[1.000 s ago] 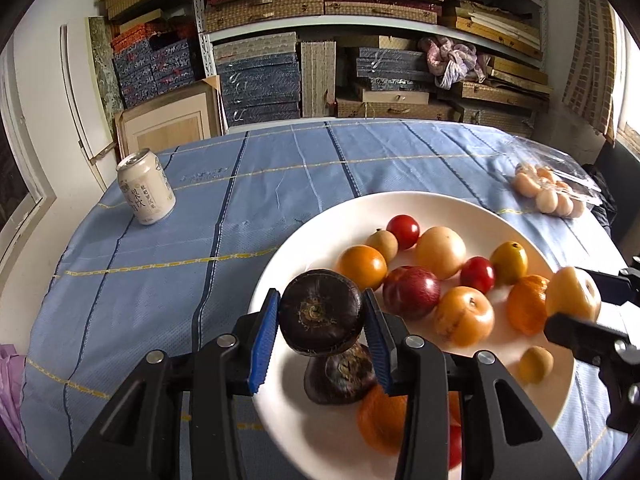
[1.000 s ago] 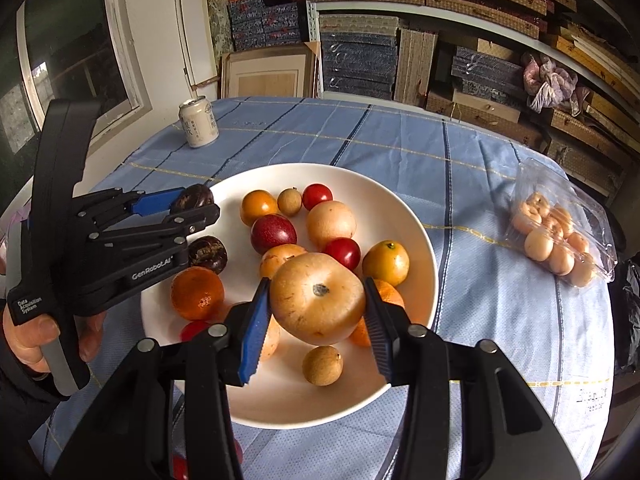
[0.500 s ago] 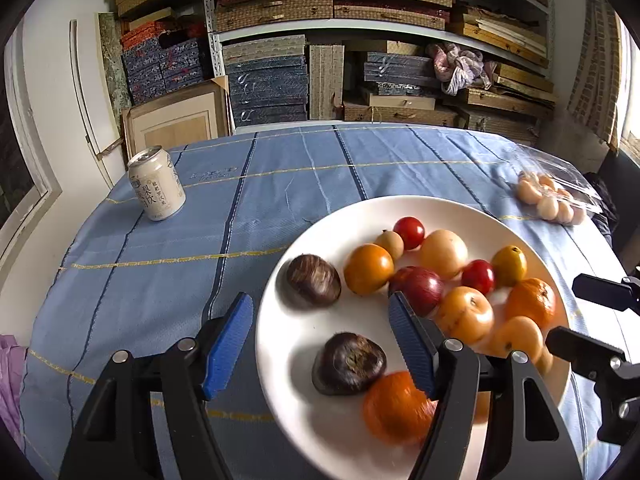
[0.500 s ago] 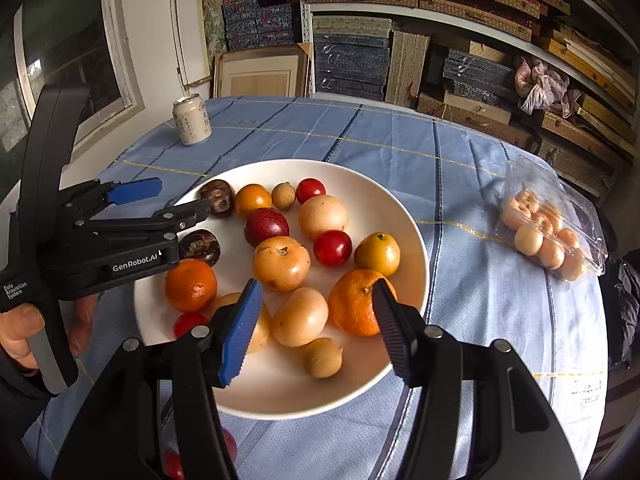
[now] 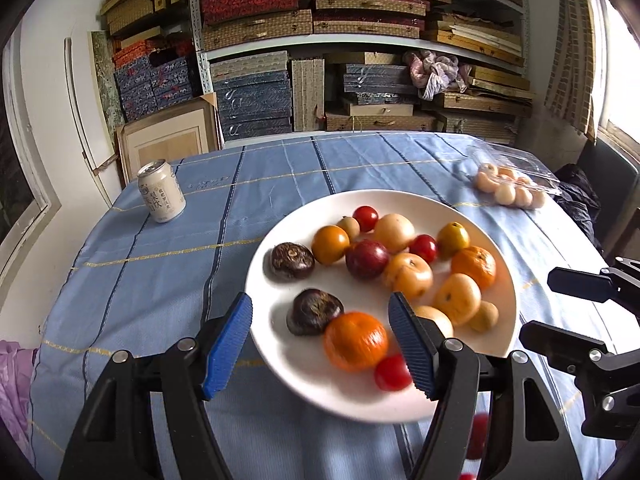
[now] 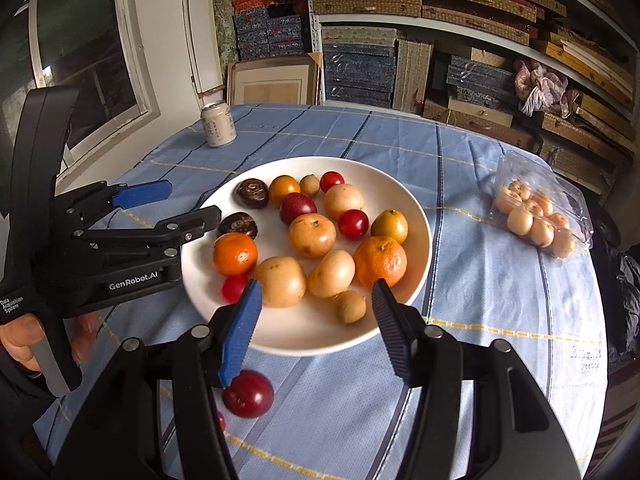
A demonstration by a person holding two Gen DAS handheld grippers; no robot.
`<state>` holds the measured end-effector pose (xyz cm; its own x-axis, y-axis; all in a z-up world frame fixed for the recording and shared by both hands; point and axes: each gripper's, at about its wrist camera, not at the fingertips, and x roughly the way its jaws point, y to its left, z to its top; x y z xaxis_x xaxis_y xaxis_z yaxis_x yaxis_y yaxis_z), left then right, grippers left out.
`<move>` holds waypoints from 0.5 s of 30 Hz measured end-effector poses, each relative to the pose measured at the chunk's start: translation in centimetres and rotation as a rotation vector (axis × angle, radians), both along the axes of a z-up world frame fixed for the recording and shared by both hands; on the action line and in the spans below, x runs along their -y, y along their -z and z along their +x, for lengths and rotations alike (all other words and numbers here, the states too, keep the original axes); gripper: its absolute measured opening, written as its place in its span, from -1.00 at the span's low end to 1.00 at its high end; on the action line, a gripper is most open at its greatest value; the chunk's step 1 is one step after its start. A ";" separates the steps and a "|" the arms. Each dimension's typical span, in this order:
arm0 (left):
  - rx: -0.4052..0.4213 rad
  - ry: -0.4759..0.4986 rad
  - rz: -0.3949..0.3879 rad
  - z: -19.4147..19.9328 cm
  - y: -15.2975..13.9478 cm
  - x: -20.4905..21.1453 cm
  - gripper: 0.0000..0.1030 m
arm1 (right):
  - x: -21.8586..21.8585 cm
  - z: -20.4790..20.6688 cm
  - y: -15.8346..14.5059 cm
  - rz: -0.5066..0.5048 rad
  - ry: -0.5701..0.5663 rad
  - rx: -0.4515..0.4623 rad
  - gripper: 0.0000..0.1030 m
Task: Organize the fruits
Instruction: 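Release the brown fruit and pear onto the plate with both grippers, then grasp a red tomato with the left gripper while the right gripper grasps a red plum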
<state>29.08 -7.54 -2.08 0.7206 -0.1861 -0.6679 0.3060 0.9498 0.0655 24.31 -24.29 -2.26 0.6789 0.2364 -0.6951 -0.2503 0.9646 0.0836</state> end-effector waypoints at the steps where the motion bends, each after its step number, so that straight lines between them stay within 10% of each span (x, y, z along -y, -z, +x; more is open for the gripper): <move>1: 0.000 0.001 0.000 -0.3 0.0 0.0 0.38 | -0.1 -0.3 -0.1 0.002 -0.001 0.000 0.09; 15: 0.018 0.017 -0.019 -7.1 -1.1 -1.1 0.42 | -0.6 -5.9 -0.7 0.020 -0.002 0.014 0.14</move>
<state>22.02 -6.48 -0.94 0.7292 -0.2107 -0.6511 0.3207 0.9457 0.0532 18.39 -23.70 -1.56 0.6880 0.2519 -0.6805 -0.2539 0.9621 0.0994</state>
